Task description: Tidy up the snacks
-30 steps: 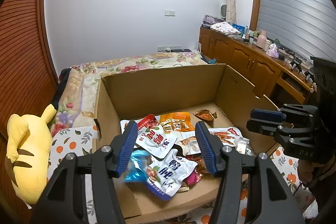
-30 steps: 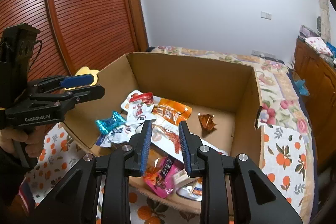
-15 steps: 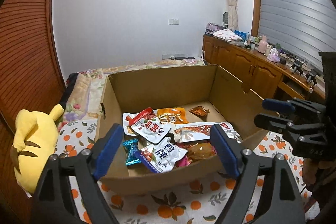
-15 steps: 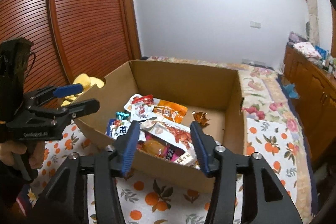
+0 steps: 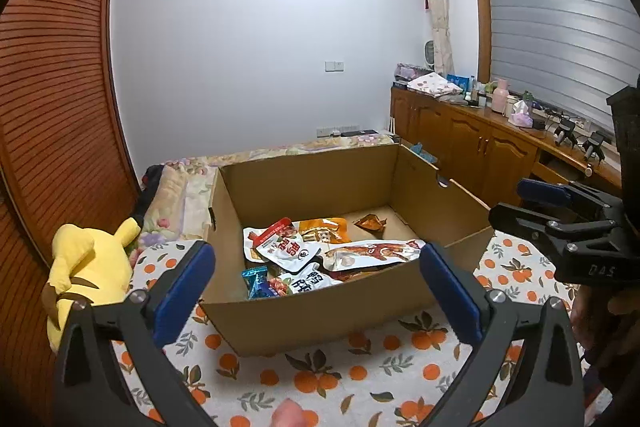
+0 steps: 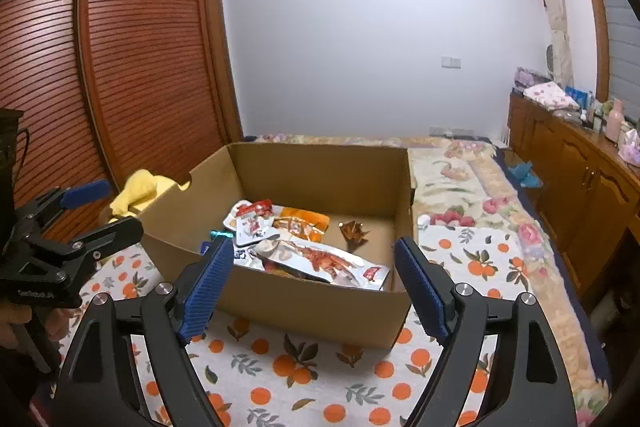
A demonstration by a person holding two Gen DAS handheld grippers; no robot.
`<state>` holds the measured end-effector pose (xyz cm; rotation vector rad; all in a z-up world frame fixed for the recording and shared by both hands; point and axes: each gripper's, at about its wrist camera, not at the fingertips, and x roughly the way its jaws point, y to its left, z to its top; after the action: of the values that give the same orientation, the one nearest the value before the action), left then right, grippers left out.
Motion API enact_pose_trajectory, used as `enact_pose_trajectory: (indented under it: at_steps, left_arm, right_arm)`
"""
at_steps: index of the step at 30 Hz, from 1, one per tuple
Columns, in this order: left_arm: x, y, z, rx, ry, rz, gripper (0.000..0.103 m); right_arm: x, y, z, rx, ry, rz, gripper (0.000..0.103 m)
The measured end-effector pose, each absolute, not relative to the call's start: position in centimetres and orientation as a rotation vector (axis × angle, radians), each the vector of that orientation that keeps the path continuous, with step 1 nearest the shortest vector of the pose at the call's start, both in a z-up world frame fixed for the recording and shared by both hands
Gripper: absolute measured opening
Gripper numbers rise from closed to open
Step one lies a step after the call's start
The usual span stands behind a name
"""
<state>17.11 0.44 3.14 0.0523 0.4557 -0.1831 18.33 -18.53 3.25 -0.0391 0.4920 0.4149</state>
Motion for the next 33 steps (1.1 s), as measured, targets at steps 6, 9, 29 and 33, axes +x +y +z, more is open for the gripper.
enact_pose_trajectory:
  at_steps: [6, 9, 29, 33]
  left_arm:
    - [14.7, 0.3, 4.0, 0.019, 0.424, -0.159, 0.103]
    - [13.4, 0.2, 4.4, 0.016, 0.414, -0.141, 0.103]
    - [8.6, 0.3, 3.1, 0.028, 0.397, -0.059, 0.103]
    - [8.8, 0.4, 2.6, 0.025, 0.410, -0.057, 0.103]
  right_arm:
    - [15.9, -19.0, 4.4, -0.045, 0.441, 0.378, 0.086]
    - [14.8, -19.2, 4.7, -0.040, 0.425, 0.366, 0.086]
    - [8.9, -19.5, 4.9, -0.045, 0.366, 0.261, 0.087]
    - [8.3, -19.4, 4.5, -0.048, 0.367, 0.249, 0.087]
